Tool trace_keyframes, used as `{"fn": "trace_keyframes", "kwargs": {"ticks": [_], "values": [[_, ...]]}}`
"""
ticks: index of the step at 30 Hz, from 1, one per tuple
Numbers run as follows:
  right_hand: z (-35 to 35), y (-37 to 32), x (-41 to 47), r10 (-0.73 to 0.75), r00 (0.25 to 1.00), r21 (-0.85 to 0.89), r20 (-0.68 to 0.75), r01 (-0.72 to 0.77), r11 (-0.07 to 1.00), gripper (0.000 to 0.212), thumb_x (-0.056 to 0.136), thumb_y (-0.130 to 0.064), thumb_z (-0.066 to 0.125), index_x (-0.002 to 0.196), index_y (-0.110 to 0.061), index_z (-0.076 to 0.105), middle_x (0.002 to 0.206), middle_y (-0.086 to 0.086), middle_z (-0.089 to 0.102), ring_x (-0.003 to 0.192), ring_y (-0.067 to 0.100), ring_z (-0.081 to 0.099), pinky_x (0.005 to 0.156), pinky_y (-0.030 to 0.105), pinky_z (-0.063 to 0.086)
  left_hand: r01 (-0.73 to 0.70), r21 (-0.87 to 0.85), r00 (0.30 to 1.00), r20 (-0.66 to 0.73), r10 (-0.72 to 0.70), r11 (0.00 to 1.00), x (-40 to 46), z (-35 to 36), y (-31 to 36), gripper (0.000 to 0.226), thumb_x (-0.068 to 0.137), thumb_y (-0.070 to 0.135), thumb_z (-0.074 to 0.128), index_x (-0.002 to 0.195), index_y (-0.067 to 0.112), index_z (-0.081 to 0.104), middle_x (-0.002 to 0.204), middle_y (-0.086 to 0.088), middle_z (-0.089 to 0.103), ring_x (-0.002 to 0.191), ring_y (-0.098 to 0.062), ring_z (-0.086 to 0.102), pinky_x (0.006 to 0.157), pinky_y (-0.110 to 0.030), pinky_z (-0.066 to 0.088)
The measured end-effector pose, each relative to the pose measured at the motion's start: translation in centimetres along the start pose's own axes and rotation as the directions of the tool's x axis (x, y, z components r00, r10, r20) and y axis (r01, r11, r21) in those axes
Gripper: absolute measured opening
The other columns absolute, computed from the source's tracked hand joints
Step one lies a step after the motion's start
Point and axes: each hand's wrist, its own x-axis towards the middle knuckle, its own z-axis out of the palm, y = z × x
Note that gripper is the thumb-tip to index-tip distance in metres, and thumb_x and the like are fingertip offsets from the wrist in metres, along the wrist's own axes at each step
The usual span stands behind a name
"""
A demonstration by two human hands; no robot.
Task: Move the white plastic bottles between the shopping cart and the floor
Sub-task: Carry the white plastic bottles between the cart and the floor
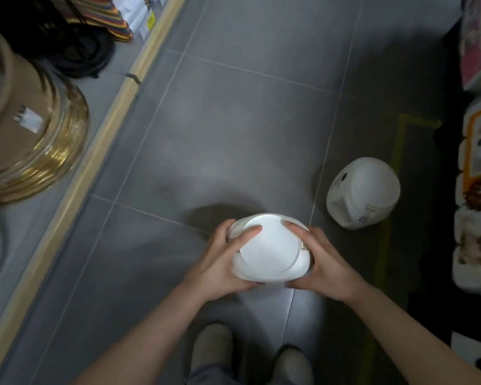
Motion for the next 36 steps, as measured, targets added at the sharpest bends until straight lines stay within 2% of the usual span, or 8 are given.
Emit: {"fn": "trace_keyframes", "kwargs": {"ticks": [8,14,18,22,26,29,32,36], "values": [[-11.6,-26.2,-5.4,-0.163,0.984,-0.055,0.075,0.167,0.984,0.088,0.068,-0.051,0.076,0.14,-0.043,0.025,0.138,-0.025,0.032,0.131,0.005,0.031,0.111,0.037,0.036,0.045,-0.123,0.975,-0.21,-0.07,0.991,-7.9,-19.7,19.6,0.102,0.048,0.051,0.086,0.133,0.055,0.03,0.137,0.012,0.036,0.126,-0.004,0.039,0.107,-0.027,0.035],[-15.9,-42.1,-10.2,-0.332,0.943,-0.031,-0.008,0.332,0.943,0.077,0.065,-0.054,0.072,0.132,-0.052,0.033,0.133,-0.035,0.037,0.126,0.001,0.038,0.103,0.015,0.033,-0.013,-0.392,0.872,-0.455,-0.181,0.92,-15.4,-29.8,31.7,0.094,0.049,0.046,0.084,0.132,0.046,0.04,0.13,0.02,0.051,0.121,0.0,0.047,0.098,-0.017,0.039],[-14.7,-47.3,-13.0,-0.33,0.944,0.12,-0.003,0.328,0.937,0.068,0.069,-0.05,0.071,0.128,-0.056,0.039,0.135,-0.022,0.044,0.127,0.008,0.043,0.105,0.034,0.041,0.008,-0.487,0.706,-0.615,-0.35,0.873,-20.6,-31.8,37.0,0.079,0.048,0.054,0.075,0.119,0.057,0.042,0.119,0.036,0.051,0.111,0.014,0.048,0.088,-0.007,0.039],[-12.0,-52.0,-15.7,-0.418,0.909,0.119,-0.003,0.415,0.902,0.057,0.072,-0.053,0.062,0.124,-0.056,0.039,0.129,-0.025,0.043,0.119,-0.007,0.042,0.09,0.007,0.039,0.021,-0.587,0.585,-0.649,-0.487,0.809,-26.2,-31.9,39.3,0.068,0.051,0.056,0.072,0.116,0.052,0.052,0.119,0.026,0.057,0.109,0.003,0.055,0.092,-0.029,0.049],[-7.7,-55.3,-18.0,-0.455,0.889,0.148,0.049,0.444,0.884,0.046,0.075,-0.042,0.062,0.118,-0.045,0.045,0.121,-0.02,0.045,0.11,-0.017,0.042,0.084,0.001,0.035,0.044,-0.645,0.356,-0.703,-0.615,0.763,-32.3,-31.8,41.0,0.056,0.057,0.052,0.076,0.109,0.051,0.055,0.102,0.029,0.061,0.091,0.016,0.056,0.074,-0.006,0.044],[-3.9,-57.2,-19.5,-0.482,0.865,0.149,0.14,0.463,0.874,0.045,0.074,-0.05,0.061,0.116,-0.052,0.045,0.12,-0.024,0.046,0.113,-0.011,0.044,0.087,0.01,0.038,0.086,-0.681,0.249,-0.692,-0.678,0.727,-37.2,-31.1,41.1,0.059,0.068,0.043,0.079,0.121,0.04,0.054,0.106,0.021,0.061,0.094,0.005,0.058,0.076,-0.009,0.043],[0.5,-59.5,-21.7,-0.489,0.841,0.148,0.233,0.467,0.872,0.05,0.07,-0.058,0.061,0.117,-0.052,0.045,0.122,-0.02,0.047,0.118,0.003,0.045,0.096,0.027,0.04,0.07,-0.731,0.093,-0.673,-0.734,0.679,-42.8,-29.7,41.2,0.059,0.067,0.048,0.078,0.121,0.04,0.055,0.109,0.015,0.064,0.102,-0.007,0.059,0.09,-0.027,0.047],[7.2,-62.0,-25.8,-0.534,0.761,0.16,0.368,0.514,0.843,0.056,0.066,-0.064,0.065,0.117,-0.051,0.046,0.129,-0.006,0.05,0.119,0.013,0.05,0.099,0.041,0.045,0.007,-0.771,-0.086,-0.635,-0.767,0.637,-51.1,-27.0,41.9,0.047,0.072,0.039,0.079,0.114,0.038,0.057,0.103,0.016,0.065,0.098,-0.006,0.06,0.09,-0.025,0.047]]}}
